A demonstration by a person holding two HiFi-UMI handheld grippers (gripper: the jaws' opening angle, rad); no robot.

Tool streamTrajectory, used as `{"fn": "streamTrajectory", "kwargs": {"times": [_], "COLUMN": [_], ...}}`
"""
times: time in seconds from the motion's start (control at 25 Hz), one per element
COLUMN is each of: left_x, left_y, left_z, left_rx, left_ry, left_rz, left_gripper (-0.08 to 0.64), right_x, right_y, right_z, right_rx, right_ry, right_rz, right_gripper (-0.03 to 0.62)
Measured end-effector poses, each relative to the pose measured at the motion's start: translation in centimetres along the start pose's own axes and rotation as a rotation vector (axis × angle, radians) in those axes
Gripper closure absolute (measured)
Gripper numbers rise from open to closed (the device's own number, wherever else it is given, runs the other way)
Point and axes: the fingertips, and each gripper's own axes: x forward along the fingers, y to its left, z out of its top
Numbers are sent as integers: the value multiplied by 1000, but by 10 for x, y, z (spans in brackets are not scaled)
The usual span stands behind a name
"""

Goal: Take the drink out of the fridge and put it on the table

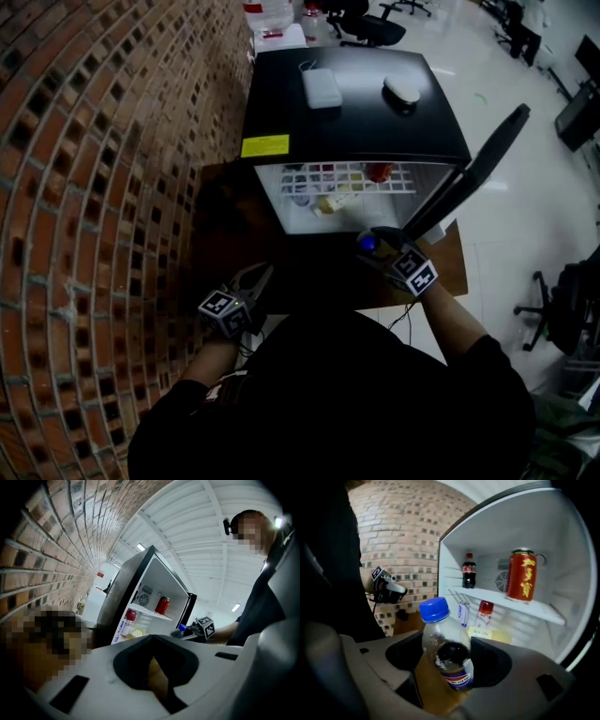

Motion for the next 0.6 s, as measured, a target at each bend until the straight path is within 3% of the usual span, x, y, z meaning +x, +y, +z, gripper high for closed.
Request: {"fn": "streamTrajectory", "kwargs": {"times": [0.16,0.4,0.6], "left_x": [8,15,19], "left_y": [-10,-18,-27], "left_z": [1,-2,-6], "left_rx": [6,21,31], "left_ry": [11,32,40], "left_rz": [-30,-55,-72], "left_gripper": [565,565,565], "right_x": [-16,-21,-9], "right_y": [-3,-3,-30], "right_z": [-31,-56,-56], "right_rx": [212,247,378], "right_ry": [-94,-166,-160], "right_rz": [-66,-106,-128], "right_gripper": [270,264,261]}}
